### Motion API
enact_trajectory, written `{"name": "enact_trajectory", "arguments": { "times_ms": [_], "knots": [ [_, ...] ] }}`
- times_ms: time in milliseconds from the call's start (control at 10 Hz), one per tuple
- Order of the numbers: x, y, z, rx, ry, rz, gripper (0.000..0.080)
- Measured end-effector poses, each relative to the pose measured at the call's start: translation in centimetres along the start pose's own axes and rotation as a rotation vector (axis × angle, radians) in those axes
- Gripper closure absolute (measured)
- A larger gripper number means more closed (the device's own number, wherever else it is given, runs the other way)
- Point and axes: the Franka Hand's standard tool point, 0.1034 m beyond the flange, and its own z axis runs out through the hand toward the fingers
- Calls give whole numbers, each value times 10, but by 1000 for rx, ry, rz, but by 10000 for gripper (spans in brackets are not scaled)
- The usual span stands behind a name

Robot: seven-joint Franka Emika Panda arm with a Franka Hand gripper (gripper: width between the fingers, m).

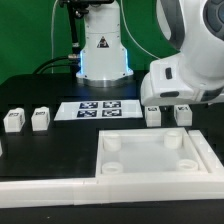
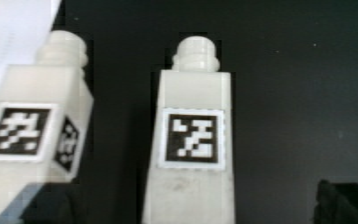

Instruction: Assemble one leg

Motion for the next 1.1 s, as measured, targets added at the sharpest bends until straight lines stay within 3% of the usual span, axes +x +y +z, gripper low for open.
{"name": "enact_trajectory", "arguments": {
  "times_ms": [300, 600, 800, 900, 1000, 1100],
  "knots": [
    [1, -5, 19, -10, 6, -2, 150],
    [4, -4, 28, -10, -4, 10, 150],
    [5, -5, 29, -11, -14, 20, 401],
    [5, -5, 30, -11, -14, 20, 401],
    [5, -5, 30, -11, -14, 20, 509],
    [5, -5, 30, -11, -14, 20, 509]
  ]
}}
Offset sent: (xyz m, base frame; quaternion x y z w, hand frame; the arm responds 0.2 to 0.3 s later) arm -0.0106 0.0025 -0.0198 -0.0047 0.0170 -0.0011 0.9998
